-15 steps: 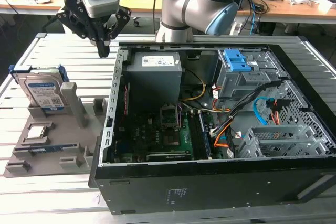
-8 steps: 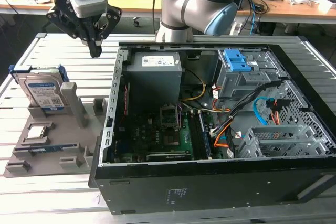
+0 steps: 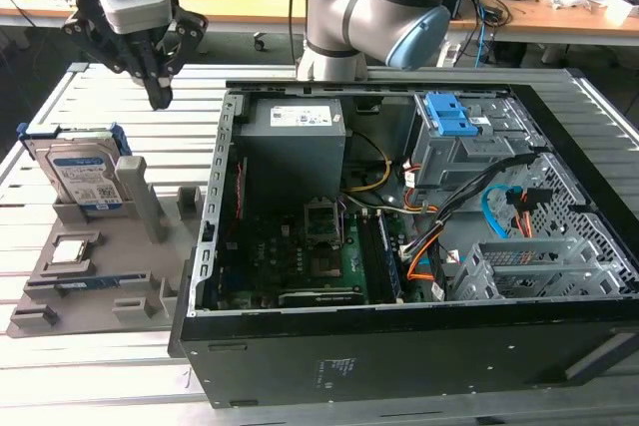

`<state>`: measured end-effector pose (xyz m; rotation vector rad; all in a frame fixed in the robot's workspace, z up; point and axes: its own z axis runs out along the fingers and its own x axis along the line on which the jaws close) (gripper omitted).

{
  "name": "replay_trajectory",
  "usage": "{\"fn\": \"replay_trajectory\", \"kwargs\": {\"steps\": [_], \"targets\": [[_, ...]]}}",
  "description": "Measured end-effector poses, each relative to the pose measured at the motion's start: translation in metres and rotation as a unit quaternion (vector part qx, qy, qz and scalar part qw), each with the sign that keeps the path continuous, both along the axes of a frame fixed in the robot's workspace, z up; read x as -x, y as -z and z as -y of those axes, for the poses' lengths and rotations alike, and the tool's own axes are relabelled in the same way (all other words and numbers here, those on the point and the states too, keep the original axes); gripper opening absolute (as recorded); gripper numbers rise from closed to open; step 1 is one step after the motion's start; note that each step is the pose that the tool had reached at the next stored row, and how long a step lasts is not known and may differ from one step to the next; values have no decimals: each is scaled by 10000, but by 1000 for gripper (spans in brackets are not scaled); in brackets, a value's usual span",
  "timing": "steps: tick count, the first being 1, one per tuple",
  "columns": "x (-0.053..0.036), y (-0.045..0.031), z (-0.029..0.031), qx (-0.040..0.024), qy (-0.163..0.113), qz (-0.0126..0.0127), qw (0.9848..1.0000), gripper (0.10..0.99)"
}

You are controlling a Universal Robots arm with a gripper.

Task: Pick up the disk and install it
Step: 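Reach for the disk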

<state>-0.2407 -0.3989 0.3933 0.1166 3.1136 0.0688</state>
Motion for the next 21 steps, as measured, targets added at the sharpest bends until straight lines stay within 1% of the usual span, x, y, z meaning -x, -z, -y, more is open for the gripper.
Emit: {"fn": "replay_trajectory", "kwargs": {"steps": [5, 8, 12, 18, 21], "targets": [[89, 0, 0, 0, 0, 0, 10000, 106], [167, 0, 0, 0, 0, 0, 10000, 106], [237, 0, 0, 0, 0, 0, 10000, 106], [429, 0, 0, 0, 1, 0, 10000, 106], [553, 0, 0, 0, 0, 0, 10000, 106]]}}
